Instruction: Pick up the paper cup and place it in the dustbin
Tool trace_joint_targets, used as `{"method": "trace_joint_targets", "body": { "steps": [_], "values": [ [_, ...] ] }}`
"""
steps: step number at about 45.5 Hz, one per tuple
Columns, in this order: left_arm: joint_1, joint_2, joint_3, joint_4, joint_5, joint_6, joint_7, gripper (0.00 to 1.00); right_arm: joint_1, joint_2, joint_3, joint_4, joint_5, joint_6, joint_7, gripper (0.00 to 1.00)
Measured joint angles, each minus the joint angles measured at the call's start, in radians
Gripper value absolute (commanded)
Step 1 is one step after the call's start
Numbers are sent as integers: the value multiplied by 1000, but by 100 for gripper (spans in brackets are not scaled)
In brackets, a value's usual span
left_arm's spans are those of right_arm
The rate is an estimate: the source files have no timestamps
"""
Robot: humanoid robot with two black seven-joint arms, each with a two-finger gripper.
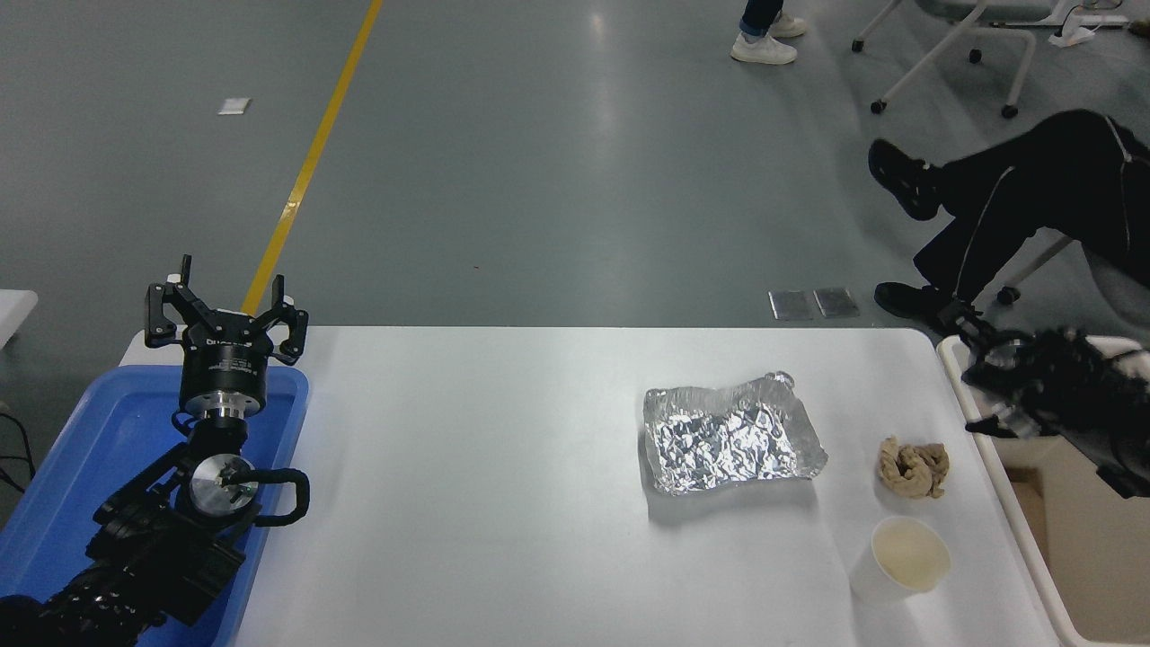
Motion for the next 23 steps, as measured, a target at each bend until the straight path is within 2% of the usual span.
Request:
{"method": "trace_joint_targets", "body": {
  "steps": [9,23],
  "values": [
    [0,0,0,0,0,0,0,99,284,-3,-111,180,0,142,0,100],
    [-1,1,0,0,0,0,0,99,692,37,-225,448,4,550,0,100]
  ]
}}
